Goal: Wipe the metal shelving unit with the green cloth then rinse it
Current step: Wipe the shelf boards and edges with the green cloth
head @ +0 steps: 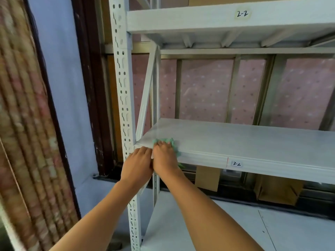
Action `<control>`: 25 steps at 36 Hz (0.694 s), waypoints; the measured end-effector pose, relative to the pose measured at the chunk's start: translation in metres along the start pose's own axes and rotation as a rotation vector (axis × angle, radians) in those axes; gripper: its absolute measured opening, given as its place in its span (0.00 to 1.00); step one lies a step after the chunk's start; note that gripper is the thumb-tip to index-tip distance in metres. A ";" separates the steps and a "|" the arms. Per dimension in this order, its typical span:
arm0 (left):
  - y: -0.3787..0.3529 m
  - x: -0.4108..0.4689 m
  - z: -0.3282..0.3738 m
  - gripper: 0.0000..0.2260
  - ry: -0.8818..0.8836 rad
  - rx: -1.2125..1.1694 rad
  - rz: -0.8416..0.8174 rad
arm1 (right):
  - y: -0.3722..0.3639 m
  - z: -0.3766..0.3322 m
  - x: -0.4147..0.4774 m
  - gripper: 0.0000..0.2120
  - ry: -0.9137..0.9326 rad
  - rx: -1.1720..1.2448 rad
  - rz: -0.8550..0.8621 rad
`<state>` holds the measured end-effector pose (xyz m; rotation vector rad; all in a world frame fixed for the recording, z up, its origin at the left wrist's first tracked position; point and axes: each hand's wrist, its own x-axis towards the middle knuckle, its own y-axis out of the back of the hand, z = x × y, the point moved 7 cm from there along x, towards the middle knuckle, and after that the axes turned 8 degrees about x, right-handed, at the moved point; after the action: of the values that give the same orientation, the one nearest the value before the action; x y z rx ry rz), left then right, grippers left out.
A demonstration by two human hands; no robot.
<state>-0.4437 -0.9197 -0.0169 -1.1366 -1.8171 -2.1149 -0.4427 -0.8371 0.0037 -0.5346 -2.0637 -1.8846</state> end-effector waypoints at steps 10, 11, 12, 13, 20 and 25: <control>0.008 -0.009 -0.043 0.13 0.015 -0.091 -0.017 | -0.012 -0.057 0.026 0.12 0.120 0.200 -0.014; 0.009 -0.009 -0.047 0.13 0.018 -0.101 -0.007 | -0.011 -0.058 0.027 0.11 0.111 0.240 -0.025; 0.011 -0.008 -0.051 0.13 0.023 -0.109 0.003 | -0.009 -0.058 0.028 0.11 0.094 0.276 -0.047; 0.012 -0.006 -0.052 0.13 0.024 -0.117 0.018 | -0.007 -0.056 0.028 0.12 0.073 0.316 -0.075; 0.029 0.003 -0.040 0.13 -0.055 -0.193 0.148 | 0.015 -0.037 0.021 0.11 -0.001 0.498 -0.231; 0.028 -0.009 -0.041 0.10 -0.154 -0.169 0.173 | 0.012 -0.041 0.001 0.17 0.064 0.307 -0.219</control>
<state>-0.4408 -0.9673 0.0003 -1.4768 -1.5539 -2.1658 -0.4396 -0.8768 0.0184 -0.1772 -2.3889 -1.6190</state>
